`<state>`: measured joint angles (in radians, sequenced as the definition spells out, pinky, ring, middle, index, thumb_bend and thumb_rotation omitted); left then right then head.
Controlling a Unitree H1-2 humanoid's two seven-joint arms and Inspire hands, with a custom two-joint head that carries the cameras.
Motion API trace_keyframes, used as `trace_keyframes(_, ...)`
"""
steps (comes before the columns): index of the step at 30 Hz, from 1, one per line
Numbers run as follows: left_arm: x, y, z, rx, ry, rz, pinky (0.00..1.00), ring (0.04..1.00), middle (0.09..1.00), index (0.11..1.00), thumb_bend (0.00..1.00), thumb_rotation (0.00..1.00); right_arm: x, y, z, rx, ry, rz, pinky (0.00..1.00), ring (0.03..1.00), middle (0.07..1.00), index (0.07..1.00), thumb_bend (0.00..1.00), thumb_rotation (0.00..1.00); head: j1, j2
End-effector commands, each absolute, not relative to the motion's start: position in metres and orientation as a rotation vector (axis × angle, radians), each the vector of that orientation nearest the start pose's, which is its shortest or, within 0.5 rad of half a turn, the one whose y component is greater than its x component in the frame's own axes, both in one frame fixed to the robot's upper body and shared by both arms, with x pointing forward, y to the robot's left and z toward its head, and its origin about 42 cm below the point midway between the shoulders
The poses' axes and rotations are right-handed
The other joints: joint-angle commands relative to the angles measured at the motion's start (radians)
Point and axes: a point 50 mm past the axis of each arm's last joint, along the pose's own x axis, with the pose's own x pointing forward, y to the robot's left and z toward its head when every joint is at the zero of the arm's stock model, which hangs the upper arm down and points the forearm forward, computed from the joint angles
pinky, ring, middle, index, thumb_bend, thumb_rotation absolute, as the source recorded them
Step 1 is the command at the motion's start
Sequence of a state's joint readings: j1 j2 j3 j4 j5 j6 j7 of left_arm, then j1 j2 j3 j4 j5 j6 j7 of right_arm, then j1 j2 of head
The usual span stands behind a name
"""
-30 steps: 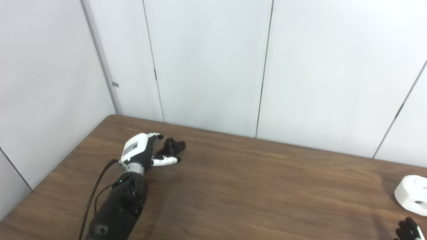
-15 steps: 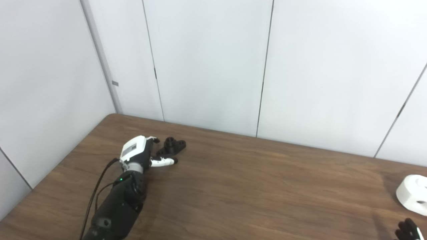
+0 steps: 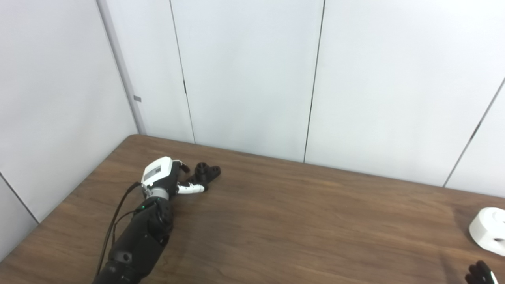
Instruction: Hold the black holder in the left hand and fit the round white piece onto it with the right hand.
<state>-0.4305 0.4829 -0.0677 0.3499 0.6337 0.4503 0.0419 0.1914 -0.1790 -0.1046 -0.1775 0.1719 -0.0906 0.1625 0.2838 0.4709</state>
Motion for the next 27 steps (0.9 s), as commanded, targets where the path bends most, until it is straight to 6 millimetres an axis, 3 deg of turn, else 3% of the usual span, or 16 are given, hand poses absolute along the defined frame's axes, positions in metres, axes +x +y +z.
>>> trace_keyframes(1,0.4233,0.3929,0.2044,1.119,0.245,0.382,1.0,0.943,0.874,0.681,0.86,0.38,0.2065,-0.2893,0.1014,-0.013,-0.056,0.038,1.0,1.0,1.0,1.0,0.62,1.0,0.001,0.0)
trace_keyframes(27,0.4251,0.3859,0.2015,1.081,0.235,0.348,1.0,0.947,0.9,0.675,0.86,0.33,0.2056,-0.2874,0.1027,-0.011,-0.046,0.032,1.0,1.0,1.0,1.0,0.61,1.0,-0.012,0.005)
